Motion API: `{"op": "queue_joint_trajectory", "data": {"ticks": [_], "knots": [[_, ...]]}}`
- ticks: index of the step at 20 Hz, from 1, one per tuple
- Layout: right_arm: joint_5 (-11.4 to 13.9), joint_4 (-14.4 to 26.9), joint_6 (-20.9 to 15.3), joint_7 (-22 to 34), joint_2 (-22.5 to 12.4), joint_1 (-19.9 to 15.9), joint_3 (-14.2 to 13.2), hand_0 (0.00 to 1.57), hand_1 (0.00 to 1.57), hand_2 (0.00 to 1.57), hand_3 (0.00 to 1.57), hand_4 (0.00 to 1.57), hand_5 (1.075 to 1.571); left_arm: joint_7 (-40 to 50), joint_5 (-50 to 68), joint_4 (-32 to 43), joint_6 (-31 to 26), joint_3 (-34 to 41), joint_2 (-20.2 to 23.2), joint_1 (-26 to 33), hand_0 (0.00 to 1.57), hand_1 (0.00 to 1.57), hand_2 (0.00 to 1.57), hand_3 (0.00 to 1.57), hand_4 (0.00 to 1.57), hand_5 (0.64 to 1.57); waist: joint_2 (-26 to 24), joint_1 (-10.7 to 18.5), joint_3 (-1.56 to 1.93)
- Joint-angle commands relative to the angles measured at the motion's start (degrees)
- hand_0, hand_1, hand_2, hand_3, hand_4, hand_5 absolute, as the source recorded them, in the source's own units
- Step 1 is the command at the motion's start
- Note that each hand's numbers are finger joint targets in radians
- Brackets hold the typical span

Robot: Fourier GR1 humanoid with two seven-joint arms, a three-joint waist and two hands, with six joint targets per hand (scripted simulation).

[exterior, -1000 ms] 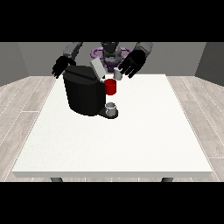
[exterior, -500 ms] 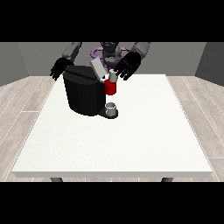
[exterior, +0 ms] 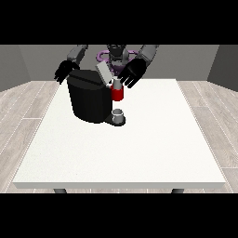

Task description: Insert the coffee pod into the coffee machine and close the lid

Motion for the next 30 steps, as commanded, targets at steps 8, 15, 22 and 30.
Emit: {"op": "queue_joint_trajectory", "data": {"ticks": [8,15,22,30], "knots": [[0.40,4.13,-1.94,-3.01,0.08,-1.66,-2.19,0.00,0.00,0.00,0.00,0.45,1.571,3.29,-1.77,-0.68,-1.07,-1.62,-3.02,-1.81,1.18,1.18,1.25,1.19,0.49,1.571,0.71,2.98,0.03],[-0.68,2.00,-0.46,-2.47,-1.17,-3.91,-2.51,0.00,0.00,0.00,0.00,0.44,1.571,2.28,-1.40,0.40,-0.66,0.48,-0.52,-4.09,1.22,1.22,1.27,1.17,0.48,1.571,4.14,0.56,0.02],[0.89,0.82,-2.01,-1.12,0.41,-0.31,-0.42,0.00,0.00,0.00,0.00,0.38,1.571,1.37,-1.88,1.31,-0.34,0.16,-1.98,-0.79,1.13,1.13,1.17,1.03,0.44,1.571,1.69,0.39,0.00],[-1.85,5.30,0.95,-5.52,-1.69,-2.61,-3.68,0.00,0.00,0.00,0.00,0.48,1.571,0.72,-3.35,-0.60,-2.26,-0.69,0.02,-3.32,1.05,1.05,1.12,0.95,0.37,1.571,3.36,2.33,0.03]]}}
